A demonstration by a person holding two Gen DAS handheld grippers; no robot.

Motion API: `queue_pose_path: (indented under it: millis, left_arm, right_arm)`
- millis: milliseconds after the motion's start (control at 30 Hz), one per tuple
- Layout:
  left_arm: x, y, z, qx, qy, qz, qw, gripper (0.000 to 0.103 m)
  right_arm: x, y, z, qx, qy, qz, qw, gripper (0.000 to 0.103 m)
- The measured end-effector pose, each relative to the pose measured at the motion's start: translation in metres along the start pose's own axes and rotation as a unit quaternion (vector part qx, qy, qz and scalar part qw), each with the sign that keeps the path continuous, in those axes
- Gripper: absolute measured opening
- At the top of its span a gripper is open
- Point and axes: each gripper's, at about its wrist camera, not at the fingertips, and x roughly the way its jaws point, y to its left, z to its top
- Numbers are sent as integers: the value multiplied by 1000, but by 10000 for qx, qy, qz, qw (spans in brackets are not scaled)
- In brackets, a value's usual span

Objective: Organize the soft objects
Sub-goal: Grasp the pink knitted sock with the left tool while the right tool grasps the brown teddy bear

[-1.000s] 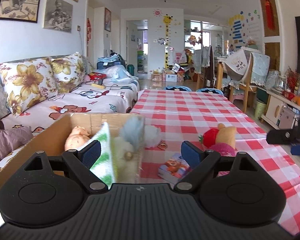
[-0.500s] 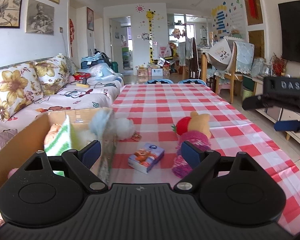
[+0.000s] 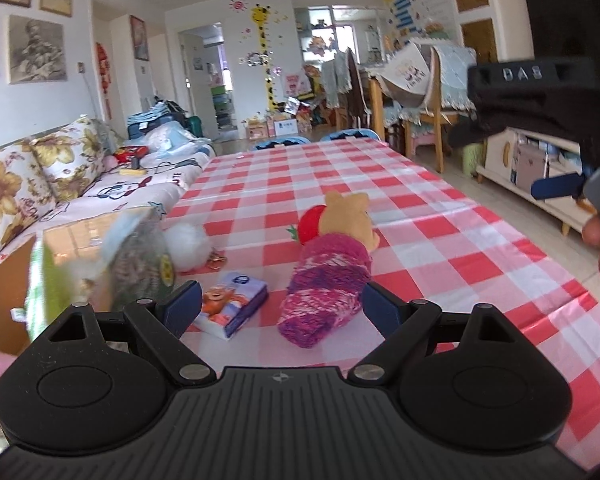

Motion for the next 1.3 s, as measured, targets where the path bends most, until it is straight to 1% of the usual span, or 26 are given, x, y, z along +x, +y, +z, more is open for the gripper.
queue_pose_path:
  millis: [100,200,400,467,567,633,833,967,1000,1067,1167,1300]
  left_arm:
    - [15,-5,-1,149,13,0,9999,103]
    - [36,-8,-1,261,128,-4,9996,103]
    - [70,-13,-6,353,367,-66,9987,103]
    - [77,-14,-6,343,421,-84,9985,103]
    - [85,-15,-4,360,440,-237,9981,103]
    - [89,-17,-4,391,409,-297,9980,103]
    - [96,-20,-4,391,397,-524,9971,103]
    - [97,-22,-6,367,479,-692,9958,103]
    - [96,-22,-6,348,500,-661,9960,103]
    - [99,-20,-5,265,546,-632,9962,103]
    - [99,-16,-3,30,662,-807,9945,103]
    - [95,-19,-3,-112,736,-825,9938,103]
  right_arm:
    - [13,-5,1,24,32,20,10000,102]
    - [29,-5,1,-107,138,80,9998,102]
    - [64,5,-3,-658,351,338,9966,102]
    - [77,7,-4,-678,483,472,9954,102]
    - [97,8,-3,-508,665,578,9948,102]
    - [108,9,-2,-496,698,615,9944,102]
    - [139,20,-4,-1053,776,731,9887,102]
    - [158,26,-8,-1166,795,929,9856,102]
    - [162,27,-9,-1194,812,987,9846,102]
    - [168,31,-10,-1327,850,1093,9814,102]
    - [174,37,-10,-1579,911,1173,9762,102]
    - [184,37,-8,-1509,1015,1290,9748,100]
